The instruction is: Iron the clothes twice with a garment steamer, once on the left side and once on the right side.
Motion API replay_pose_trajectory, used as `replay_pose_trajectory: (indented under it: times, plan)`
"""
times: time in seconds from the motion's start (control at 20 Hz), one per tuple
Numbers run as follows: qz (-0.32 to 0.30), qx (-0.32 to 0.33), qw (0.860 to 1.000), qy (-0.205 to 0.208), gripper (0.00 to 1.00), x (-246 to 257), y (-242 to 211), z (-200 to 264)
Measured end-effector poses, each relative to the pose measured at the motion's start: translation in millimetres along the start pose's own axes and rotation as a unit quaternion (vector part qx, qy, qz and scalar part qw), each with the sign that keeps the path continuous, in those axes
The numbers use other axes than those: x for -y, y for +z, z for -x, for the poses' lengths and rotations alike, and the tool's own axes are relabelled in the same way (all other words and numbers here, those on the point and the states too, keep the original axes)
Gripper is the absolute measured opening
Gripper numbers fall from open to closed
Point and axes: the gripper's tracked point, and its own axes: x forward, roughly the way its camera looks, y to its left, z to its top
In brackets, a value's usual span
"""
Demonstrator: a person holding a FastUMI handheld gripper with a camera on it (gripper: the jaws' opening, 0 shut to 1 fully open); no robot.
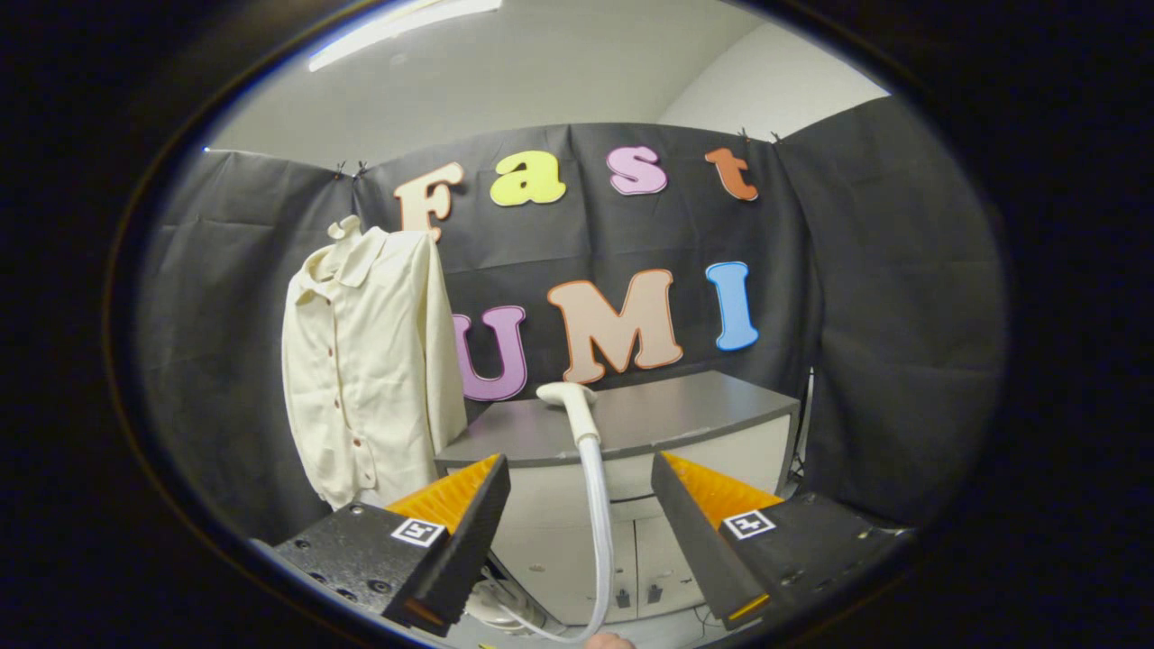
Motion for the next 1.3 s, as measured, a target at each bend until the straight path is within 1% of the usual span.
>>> replay_pose_trajectory:
  times: [0.1, 0.3, 0.4, 0.45, 0.55, 0.7, 0.85, 0.95, 1.05, 1.15, 1.3]
  plan:
    - [0.006, -0.008, 1.000, -0.006, 0.96, 0.3, 8.1, -18.8]
    - [-0.006, -0.031, 0.999, -0.007, 0.96, -2.2, 20.6, -62.4]
    - [-0.017, -0.053, 0.998, -0.013, 0.97, -1.5, 21.6, -89.6]
    - [-0.015, -0.063, 0.998, -0.006, 0.97, -5.1, 22.0, -103.6]
    - [-0.009, -0.082, 0.996, -0.015, 0.97, -2.0, 21.7, -132.6]
    - [0.001, -0.108, 0.994, -0.015, 0.97, -3.3, 21.3, -173.5]
    - [0.027, -0.135, 0.990, -0.012, 0.97, -6.3, 21.7, -209.0]
    - [0.055, -0.151, 0.987, -0.016, 0.97, -7.8, 21.2, -229.8]
    - [0.087, -0.163, 0.983, -0.021, 0.98, -9.5, 22.0, -248.1]
    - [0.109, -0.177, 0.978, -0.022, 0.97, -12.9, 21.5, -265.8]
    - [0.130, -0.204, 0.970, -0.028, 1.00, -11.7, 18.6, -293.7]
